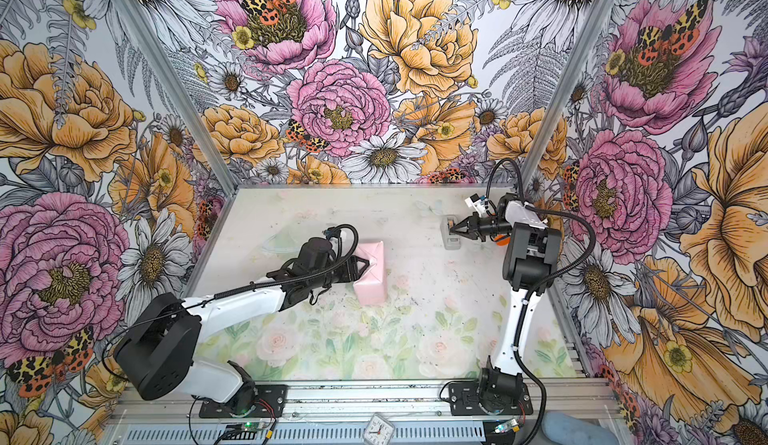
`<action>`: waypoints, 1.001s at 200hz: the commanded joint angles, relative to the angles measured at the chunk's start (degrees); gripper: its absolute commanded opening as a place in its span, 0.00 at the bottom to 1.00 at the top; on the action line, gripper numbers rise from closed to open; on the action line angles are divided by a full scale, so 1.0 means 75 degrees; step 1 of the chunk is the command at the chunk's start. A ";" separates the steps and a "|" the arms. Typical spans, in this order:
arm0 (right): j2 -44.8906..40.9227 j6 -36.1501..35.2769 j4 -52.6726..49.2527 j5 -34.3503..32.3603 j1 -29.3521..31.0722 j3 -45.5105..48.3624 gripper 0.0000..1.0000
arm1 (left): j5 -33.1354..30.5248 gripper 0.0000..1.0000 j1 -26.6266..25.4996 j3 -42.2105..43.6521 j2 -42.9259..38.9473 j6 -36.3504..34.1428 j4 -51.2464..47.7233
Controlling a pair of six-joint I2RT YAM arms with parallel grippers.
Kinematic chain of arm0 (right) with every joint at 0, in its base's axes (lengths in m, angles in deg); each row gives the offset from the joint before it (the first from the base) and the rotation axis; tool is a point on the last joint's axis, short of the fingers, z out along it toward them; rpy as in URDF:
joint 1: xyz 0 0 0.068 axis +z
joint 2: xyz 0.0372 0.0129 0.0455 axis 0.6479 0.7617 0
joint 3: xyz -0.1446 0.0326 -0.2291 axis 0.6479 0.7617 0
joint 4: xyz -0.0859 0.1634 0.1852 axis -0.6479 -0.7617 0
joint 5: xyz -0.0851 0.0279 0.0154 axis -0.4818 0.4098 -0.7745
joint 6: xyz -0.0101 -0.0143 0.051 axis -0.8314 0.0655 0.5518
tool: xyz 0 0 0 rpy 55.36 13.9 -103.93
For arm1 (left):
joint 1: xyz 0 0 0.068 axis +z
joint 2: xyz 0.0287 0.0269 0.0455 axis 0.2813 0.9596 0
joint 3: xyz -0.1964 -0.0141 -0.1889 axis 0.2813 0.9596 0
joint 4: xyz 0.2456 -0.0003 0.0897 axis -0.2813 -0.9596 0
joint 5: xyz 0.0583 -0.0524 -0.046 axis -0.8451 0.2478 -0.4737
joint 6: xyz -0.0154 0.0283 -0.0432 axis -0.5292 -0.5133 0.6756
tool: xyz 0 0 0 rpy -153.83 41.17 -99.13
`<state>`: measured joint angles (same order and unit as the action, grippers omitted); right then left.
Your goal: Wrap the gift box in paper
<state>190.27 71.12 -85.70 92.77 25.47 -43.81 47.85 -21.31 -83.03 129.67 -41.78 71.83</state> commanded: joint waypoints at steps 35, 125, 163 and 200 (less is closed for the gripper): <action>-0.1514 0.1367 0.1053 -0.1253 -0.0019 0.1718 0.00 | -0.0336 0.60 -0.0007 0.0228 0.0040 -0.0222 -0.0604; -0.2253 0.2668 0.3334 -0.1689 -0.0059 0.3797 0.00 | -0.0304 0.59 -0.0084 0.0187 0.0109 -0.0255 -0.0550; -0.1992 0.2949 0.3534 -0.2041 -0.0062 0.3830 0.00 | -0.0332 0.59 -0.0136 0.0164 0.0122 -0.0258 -0.0531; -0.1700 0.3151 0.3802 -0.2088 0.0042 0.3827 0.00 | -0.0346 0.59 -0.0147 0.0158 0.0151 -0.0243 -0.0499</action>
<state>175.58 93.21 -59.96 78.34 25.16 -15.27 47.10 -22.05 -83.00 129.67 -42.22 72.05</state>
